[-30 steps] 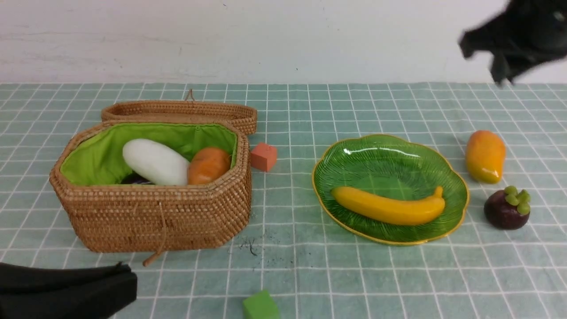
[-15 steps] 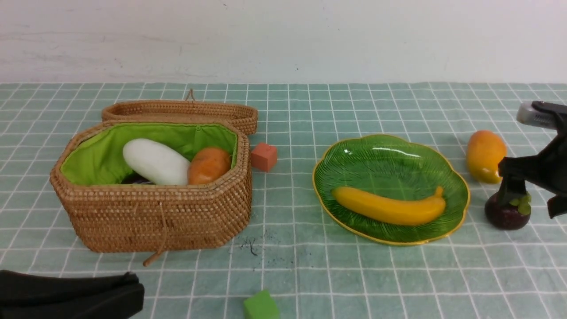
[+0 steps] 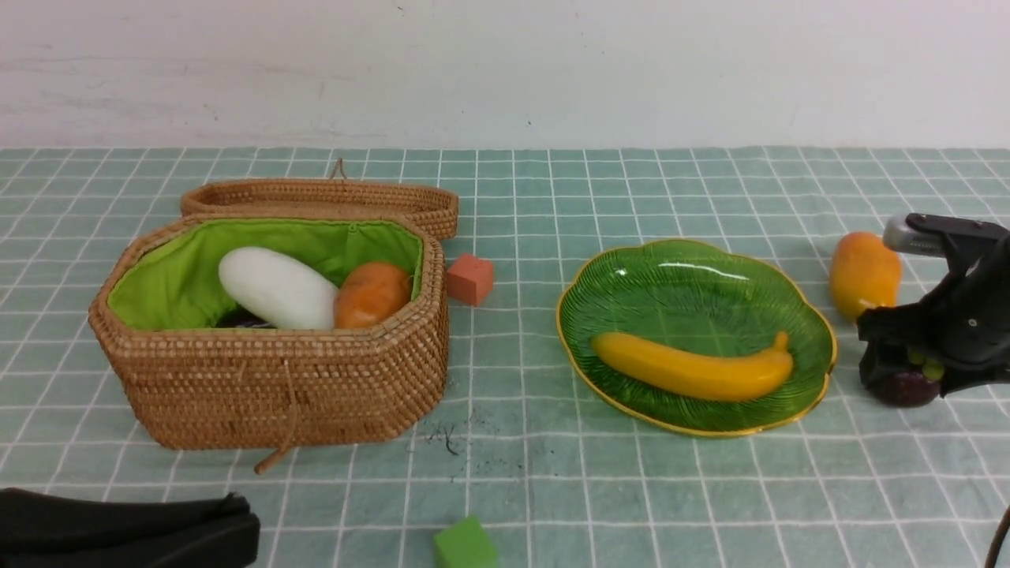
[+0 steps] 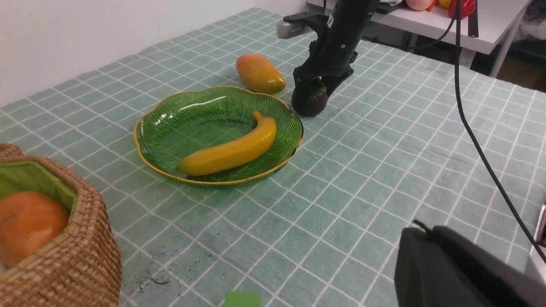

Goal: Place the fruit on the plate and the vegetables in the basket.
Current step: Use the right arm to grab a mangosteen and put it into the right plate

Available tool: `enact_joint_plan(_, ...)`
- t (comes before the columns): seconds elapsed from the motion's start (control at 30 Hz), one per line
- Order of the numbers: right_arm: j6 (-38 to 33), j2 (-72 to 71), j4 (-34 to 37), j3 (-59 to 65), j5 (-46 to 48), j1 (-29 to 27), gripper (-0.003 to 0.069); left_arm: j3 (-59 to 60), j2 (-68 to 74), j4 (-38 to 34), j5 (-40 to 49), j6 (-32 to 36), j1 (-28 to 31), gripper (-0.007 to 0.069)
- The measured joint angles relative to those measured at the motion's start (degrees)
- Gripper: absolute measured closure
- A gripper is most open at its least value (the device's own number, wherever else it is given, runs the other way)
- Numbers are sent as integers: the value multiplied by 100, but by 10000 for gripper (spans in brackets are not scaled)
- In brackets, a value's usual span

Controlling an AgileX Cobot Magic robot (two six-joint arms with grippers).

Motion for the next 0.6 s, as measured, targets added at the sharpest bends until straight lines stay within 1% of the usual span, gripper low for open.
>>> enact_joint_plan(0.2,42,-300,40,11,682,0,82,0,0,-44,-1,0,0,638)
enact_joint_plan(0.23,127,-553,151,23,949,7,82,0,0,-115,-51,0,0,638)
enact_joint_plan(0.3,139,-737,269,24,1024,31,82,0,0,-156,-97,0,0,638)
enact_joint_plan(0.33,93,-1022,511,24,1041,140,82,0,0,-193,-181,0,0,638)
enact_joint_plan(0.4,-228,-1286,894,24,904,418,82,0,0,-222,-269,0,0,638)
enact_joint_plan(0.5,-882,-1325,1427,24,496,977,82,0,0,-236,-303,0,0,638)
enact_joint_plan(0.6,-1371,-1062,1588,24,-47,1390,82,0,0,-240,-303,0,0,638)
